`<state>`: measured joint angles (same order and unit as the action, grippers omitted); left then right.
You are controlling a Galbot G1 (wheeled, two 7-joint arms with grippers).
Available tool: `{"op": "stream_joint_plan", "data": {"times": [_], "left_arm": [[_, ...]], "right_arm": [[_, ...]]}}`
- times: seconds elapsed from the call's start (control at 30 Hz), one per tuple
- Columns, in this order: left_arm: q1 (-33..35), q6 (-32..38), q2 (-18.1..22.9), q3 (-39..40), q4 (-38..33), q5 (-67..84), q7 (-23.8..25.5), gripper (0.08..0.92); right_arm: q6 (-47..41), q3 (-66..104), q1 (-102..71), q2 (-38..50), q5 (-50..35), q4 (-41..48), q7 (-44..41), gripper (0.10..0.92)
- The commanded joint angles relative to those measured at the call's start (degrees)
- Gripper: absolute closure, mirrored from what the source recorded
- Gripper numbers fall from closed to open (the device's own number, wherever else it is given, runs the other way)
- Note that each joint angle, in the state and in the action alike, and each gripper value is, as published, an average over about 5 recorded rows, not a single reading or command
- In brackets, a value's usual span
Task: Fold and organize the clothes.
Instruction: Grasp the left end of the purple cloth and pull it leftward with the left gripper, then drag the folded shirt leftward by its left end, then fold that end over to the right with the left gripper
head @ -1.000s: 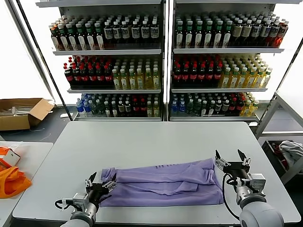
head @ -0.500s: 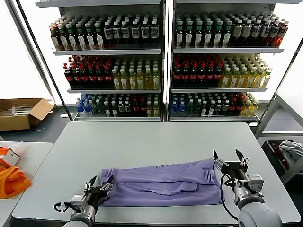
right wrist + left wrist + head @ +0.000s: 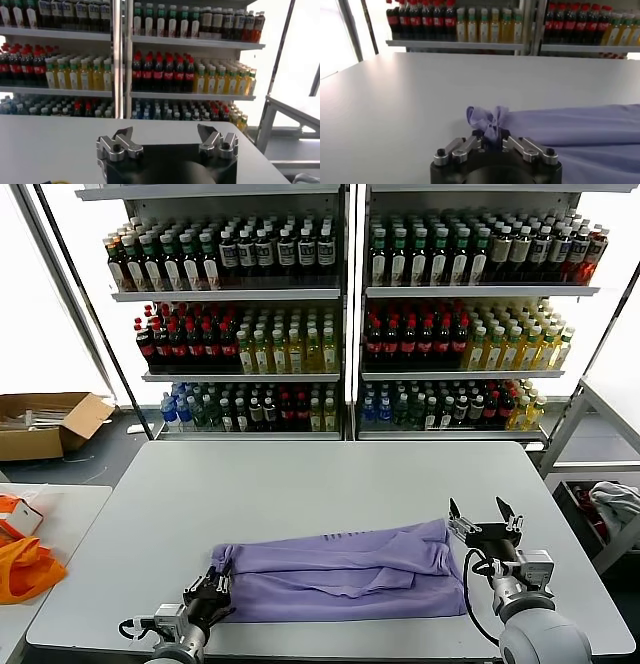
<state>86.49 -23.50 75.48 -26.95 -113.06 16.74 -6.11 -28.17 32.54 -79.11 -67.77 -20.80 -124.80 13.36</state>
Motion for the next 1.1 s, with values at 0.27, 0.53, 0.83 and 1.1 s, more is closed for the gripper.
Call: {"op": "stream_joint_plan", "data": {"times": [0.27, 0.53, 0.83, 1.1], "left_arm": [[0.2, 2.5, -3.3, -6.7, -2.4, -3.7, 2.0, 0.902], [-0.5, 5.1, -15.7, -23.4, 3.3, -2.6, 3.5, 0.902], [-4.4, 6.0, -28.3, -34.2, 14.1, -1.0, 3.8, 0.902], [-2.8, 4.7, -23.5, -27.0, 5.9, -2.5, 4.4, 0.902]], "right_arm": [[-0.2, -0.7, 2.0, 0.3, -0.2, 0.5, 0.3, 0.203], [0.7, -1.2, 3.7, 0.2, -0.8, 2.0, 0.3, 0.203], [0.9, -2.3, 5.1, -1.0, -2.0, 2.9, 0.6, 0.203], [0.5, -3.8, 5.9, -1.6, -1.3, 2.6, 0.7, 0.203]]}}
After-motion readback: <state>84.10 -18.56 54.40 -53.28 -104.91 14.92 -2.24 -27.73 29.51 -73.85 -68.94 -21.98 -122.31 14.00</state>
